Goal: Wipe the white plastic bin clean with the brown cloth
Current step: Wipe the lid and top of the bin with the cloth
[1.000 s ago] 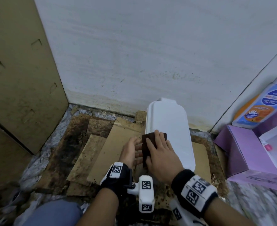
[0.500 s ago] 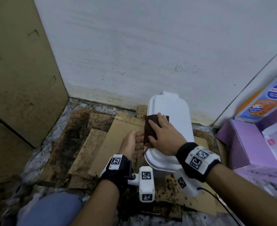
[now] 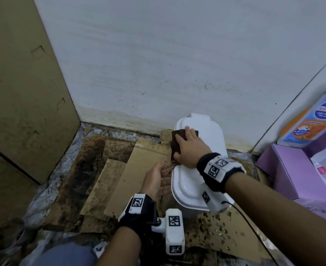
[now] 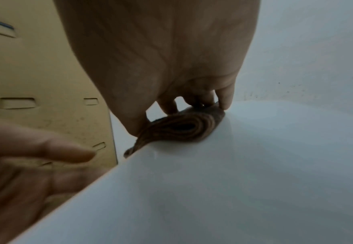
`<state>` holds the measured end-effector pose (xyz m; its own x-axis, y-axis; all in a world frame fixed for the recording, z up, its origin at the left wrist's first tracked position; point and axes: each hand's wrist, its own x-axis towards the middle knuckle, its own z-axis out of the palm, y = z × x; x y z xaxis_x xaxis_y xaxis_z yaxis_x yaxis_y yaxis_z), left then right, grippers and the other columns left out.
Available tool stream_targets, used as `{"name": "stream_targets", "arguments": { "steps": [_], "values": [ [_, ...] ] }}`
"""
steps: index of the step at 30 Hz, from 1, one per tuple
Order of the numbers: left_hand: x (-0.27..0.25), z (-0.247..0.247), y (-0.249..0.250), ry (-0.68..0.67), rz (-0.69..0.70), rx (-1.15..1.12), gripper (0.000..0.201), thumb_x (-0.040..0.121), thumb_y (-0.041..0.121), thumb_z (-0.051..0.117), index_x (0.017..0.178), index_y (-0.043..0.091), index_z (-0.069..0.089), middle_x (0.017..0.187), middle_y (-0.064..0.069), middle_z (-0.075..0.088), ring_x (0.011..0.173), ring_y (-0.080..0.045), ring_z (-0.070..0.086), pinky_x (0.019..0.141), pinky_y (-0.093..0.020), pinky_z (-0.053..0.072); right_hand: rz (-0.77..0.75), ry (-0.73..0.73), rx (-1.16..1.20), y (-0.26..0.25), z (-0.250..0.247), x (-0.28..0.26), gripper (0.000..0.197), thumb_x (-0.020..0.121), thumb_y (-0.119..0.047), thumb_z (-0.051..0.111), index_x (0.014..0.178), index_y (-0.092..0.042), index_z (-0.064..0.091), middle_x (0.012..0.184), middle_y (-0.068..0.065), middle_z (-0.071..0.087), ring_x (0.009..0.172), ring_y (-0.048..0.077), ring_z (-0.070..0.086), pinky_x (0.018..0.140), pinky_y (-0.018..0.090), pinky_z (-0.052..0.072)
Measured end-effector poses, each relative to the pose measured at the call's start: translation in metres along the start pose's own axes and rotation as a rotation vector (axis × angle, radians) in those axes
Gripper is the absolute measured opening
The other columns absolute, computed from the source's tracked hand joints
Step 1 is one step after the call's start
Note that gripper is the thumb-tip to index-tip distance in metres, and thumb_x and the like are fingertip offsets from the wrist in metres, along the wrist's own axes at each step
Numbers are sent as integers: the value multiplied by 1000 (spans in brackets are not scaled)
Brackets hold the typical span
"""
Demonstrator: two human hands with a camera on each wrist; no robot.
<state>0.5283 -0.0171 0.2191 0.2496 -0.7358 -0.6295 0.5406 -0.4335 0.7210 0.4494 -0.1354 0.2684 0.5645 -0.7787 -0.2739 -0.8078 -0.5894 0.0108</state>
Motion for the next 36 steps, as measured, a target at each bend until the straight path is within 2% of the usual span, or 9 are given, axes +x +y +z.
{"name": "stream_targets", "arguments": {
  "steps": [7, 12, 17, 22, 27, 30, 32, 34, 36],
  "values": [
    [3, 2, 3, -2, 9, -14, 39, 105, 34, 36, 98, 20, 72, 90, -6, 66, 76, -20, 58, 63, -29, 50, -20, -38, -28, 12, -12, 28, 64, 91, -39, 49, 147, -17, 27, 159, 20, -2, 145, 35, 4, 116, 47, 21],
    [0, 4, 4, -10, 6, -17, 38, 106, 35, 36, 97, 20, 70, 88, -5, 66, 74, -18, 59, 67, -30, 49, -146, 59, 5, 11, 11, -31, 63, 93, -40, 44, 148, -16, 26, 159, 20, 3, 146, 34, 6, 118, 44, 19],
    [-8, 6, 4, -3, 21, -10, 35, 106, 34, 37, 101, 20, 69, 96, -7, 67, 79, -21, 63, 68, -33, 53, -163, 88, 9, 1, 33, -80, 64, 95, -43, 37, 151, -18, 19, 160, 17, -4, 149, 32, -1, 119, 42, 9],
    [-8, 2, 2, 14, 36, 20, 33, 105, 34, 38, 104, 21, 69, 94, -7, 70, 77, -20, 64, 66, -30, 53, -137, 52, 4, 0, 20, -49, 64, 94, -40, 41, 150, -16, 20, 160, 20, -3, 148, 33, 0, 119, 44, 15],
    [-3, 1, -1, 5, 25, 25, 30, 100, 35, 52, 106, 18, 76, 102, -11, 73, 89, -26, 66, 72, -33, 54, -66, 22, 5, 10, 2, 3, 65, 94, -38, 42, 150, -17, 18, 159, 20, -6, 147, 35, -2, 119, 46, 13],
    [-1, 1, -2, -13, 58, 24, 19, 98, 20, 59, 110, 20, 75, 101, -11, 77, 77, -22, 69, 62, -29, 55, -36, 0, 25, 16, -9, 25, 64, 94, -37, 43, 150, -19, 19, 160, 19, -6, 148, 34, -2, 119, 45, 13],
    [2, 1, -3, -11, 75, 25, 26, 97, 6, 58, 115, 19, 71, 102, -10, 76, 67, -20, 66, 51, -25, 51, -35, -13, 25, 18, -13, 31, 64, 94, -37, 44, 150, -19, 21, 160, 18, -6, 147, 34, -2, 119, 45, 13],
    [6, 1, -5, -4, 81, 44, 31, 95, -1, 58, 119, 16, 68, 113, -16, 73, 73, -23, 66, 50, -24, 51, -43, -18, 19, 18, -13, 31, 64, 94, -37, 44, 150, -19, 21, 160, 19, -6, 147, 34, -2, 119, 46, 13],
    [8, 2, -8, 1, 83, 43, 33, 95, -2, 58, 120, 16, 68, 117, -19, 71, 83, -26, 67, 56, -27, 53, -60, -7, 25, 19, -9, 22, 64, 95, -38, 42, 151, -18, 19, 160, 19, -6, 147, 34, -3, 119, 46, 14]
  ]
}}
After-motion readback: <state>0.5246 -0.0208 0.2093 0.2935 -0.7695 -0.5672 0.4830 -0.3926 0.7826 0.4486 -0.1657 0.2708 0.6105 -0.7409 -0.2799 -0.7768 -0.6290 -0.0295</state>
